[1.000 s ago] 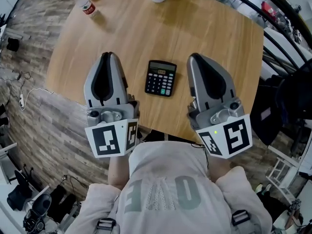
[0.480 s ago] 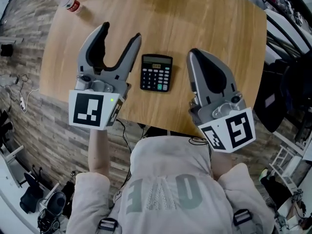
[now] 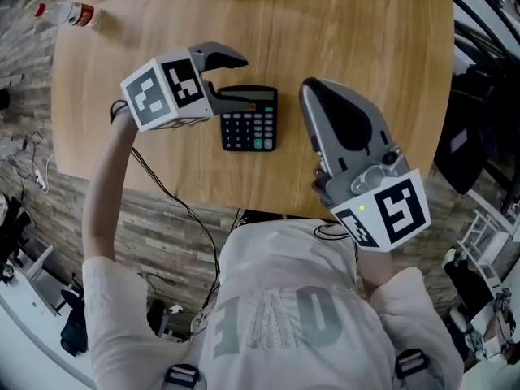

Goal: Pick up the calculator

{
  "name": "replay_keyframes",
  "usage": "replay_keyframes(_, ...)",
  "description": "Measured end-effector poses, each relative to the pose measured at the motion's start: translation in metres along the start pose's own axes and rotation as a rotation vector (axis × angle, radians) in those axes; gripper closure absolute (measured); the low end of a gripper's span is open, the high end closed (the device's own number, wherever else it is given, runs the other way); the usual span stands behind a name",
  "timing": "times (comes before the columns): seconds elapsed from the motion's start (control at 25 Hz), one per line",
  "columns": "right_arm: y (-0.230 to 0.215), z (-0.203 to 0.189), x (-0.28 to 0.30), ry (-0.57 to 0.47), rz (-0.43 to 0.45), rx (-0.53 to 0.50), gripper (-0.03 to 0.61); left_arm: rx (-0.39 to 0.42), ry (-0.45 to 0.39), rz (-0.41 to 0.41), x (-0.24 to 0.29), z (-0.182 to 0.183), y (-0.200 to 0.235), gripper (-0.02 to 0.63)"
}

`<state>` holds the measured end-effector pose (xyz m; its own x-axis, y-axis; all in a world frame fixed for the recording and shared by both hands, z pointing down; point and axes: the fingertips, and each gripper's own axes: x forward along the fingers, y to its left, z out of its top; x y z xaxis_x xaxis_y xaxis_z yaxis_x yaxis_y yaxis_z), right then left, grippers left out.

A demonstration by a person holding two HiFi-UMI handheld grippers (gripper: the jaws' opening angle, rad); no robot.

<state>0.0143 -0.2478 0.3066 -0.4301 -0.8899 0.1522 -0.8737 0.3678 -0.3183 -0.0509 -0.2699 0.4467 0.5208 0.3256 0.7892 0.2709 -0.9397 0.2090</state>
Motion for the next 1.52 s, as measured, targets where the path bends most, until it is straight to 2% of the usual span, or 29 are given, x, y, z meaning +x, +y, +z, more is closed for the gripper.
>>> replay_keyframes(0.24,-0.012,-0.023,0.01,0.055,0.01,0.069,0.558,-0.029,0.289,-0.289,0.03,-0.036,-0.006,0.345)
replay_keyframes(0.6,-0.022,-0.035,0.021,0.086,0.04,0.12,0.558,-0.058,0.484,-0.555,0.053,-0.055,-0.026,0.35)
replay_keyframes(0.88,-0.028,-0.047,0.026,0.104,0.041,0.152,0.558,-0.105,0.456,-0.636,0.058,-0.052,-0.03,0.364)
replay_keyframes(1.28,-0.018,-0.048,0.033,0.116,0.07,0.134,0.558,-0.125,0.455,-0.709,0.06,-0.05,-0.044,0.364)
replay_keyframes(1.44,-0.016,-0.049,0.03,0.125,0.08,0.127,0.558,-0.125,0.464,-0.714,0.062,-0.051,-0.047,0.371)
replay_keyframes(1.52,-0.016,-0.051,0.029,0.129,0.077,0.131,0.558,-0.123,0.462,-0.7,0.064,-0.052,-0.044,0.396)
